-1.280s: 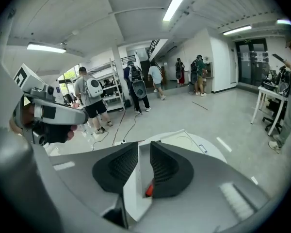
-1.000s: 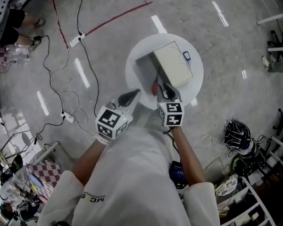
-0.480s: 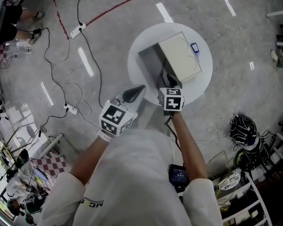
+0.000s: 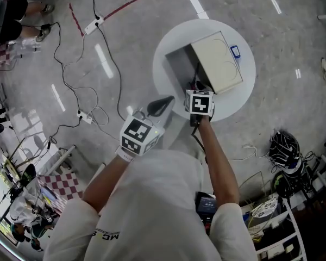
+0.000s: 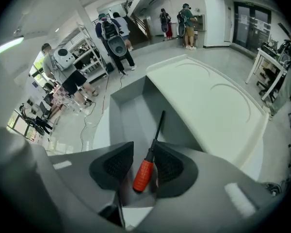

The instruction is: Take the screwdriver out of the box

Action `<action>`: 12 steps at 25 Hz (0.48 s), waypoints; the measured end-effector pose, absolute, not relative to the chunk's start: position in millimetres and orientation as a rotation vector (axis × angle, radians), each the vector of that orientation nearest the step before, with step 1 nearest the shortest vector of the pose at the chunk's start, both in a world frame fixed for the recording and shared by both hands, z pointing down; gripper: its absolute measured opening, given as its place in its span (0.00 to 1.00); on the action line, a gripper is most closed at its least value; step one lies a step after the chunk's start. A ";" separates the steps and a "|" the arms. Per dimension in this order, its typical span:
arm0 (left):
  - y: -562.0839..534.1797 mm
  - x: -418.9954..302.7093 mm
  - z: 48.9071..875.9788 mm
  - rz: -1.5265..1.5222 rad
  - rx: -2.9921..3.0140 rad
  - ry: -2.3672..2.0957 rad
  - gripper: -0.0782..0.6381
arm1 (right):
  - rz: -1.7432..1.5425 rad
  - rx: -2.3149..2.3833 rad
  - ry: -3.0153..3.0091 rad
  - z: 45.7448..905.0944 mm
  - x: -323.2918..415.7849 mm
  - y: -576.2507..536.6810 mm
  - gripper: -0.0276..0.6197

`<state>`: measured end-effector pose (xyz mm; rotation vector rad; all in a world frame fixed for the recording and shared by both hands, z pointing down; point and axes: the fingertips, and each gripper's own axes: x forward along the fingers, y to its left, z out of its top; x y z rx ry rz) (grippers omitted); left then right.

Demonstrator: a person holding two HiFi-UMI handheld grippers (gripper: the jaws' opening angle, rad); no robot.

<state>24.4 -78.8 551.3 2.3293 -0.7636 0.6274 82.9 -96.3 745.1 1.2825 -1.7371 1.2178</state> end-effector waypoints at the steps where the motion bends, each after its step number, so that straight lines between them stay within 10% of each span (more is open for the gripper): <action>1: -79.1 23.6 553.9 0.630 2.326 -0.763 0.11 | 1.220 1.271 -1.712 749.2 82.6 -97.9 0.24; 12: -81.5 8.4 559.5 0.630 2.306 -0.777 0.11 | 1.284 1.202 -1.437 777.5 84.6 -100.9 0.23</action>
